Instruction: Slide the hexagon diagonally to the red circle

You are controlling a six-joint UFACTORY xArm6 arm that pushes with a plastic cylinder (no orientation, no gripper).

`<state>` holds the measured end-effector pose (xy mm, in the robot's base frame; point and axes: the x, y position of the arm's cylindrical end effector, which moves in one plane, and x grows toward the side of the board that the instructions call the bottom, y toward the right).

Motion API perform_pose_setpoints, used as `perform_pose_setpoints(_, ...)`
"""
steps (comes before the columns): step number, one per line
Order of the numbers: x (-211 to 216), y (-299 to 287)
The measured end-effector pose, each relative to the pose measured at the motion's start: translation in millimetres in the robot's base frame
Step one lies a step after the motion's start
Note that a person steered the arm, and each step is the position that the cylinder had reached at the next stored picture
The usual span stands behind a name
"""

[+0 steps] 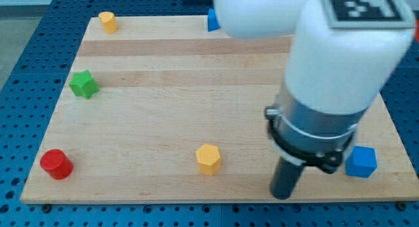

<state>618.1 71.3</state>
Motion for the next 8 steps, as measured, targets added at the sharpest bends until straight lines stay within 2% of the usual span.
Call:
perform_pose_setpoints(1, -7.4, -57.5)
perform_pose_setpoints(3, -54.6, -132.5)
perform_pose_setpoints(4, -106.1, -138.8)
perform_pose_setpoints(5, -126.1, -118.2)
perform_pose_setpoints(6, -61.9, -108.0)
perform_pose_setpoints(7, -15.1, -73.9)
perform_pose_setpoints(8, -74.3, -45.8)
